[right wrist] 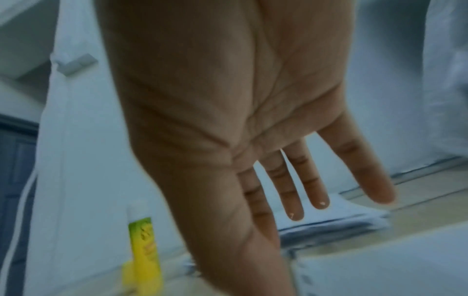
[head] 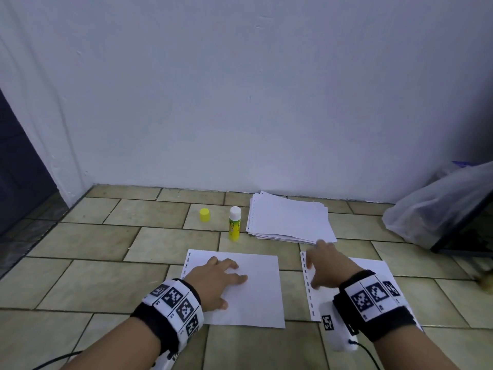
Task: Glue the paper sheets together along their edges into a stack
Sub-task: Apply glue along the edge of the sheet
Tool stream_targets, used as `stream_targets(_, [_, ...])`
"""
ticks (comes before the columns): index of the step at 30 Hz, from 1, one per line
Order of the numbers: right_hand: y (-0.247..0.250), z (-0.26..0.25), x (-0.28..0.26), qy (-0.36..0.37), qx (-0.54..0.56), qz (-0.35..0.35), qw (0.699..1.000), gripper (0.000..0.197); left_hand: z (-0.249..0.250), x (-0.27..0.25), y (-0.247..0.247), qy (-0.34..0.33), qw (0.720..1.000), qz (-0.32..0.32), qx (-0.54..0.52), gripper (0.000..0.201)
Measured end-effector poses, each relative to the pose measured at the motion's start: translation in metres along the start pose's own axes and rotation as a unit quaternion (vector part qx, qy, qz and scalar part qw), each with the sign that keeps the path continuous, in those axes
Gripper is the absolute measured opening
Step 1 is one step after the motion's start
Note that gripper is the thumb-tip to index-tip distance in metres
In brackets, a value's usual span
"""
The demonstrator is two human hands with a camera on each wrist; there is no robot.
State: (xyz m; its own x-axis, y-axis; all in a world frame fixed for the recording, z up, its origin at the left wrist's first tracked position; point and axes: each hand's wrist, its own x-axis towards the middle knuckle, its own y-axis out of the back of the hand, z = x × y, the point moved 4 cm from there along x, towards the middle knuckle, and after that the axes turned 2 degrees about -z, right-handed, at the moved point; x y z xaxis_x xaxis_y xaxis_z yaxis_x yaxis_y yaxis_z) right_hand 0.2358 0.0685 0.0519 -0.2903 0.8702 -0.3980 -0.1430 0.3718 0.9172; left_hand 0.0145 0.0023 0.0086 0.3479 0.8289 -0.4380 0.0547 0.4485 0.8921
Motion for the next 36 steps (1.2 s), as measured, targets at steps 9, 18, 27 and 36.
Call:
stream_targets(9, [0.035,-0.094,0.068,0.056,0.373,0.107,0.92,0.054,0.001,-0.002,-0.001,0.01,1.0,-0.011,0.014,0.067])
stream_targets(18, [0.034,-0.101,0.09,0.058,0.317,0.092,0.942,0.032,-0.002,-0.003,-0.001,0.009,1.0,-0.009,0.01,0.067])
stream_targets(27, [0.066,-0.045,0.041,0.08,0.439,0.091,0.89,0.026,0.002,0.003,0.018,0.033,0.998,-0.016,0.049,0.077])
stream_targets(36, [0.042,-0.063,0.045,0.072,0.303,0.176,0.934,0.033,0.008,0.011,0.015,-0.001,1.0,0.018,-0.006,0.078])
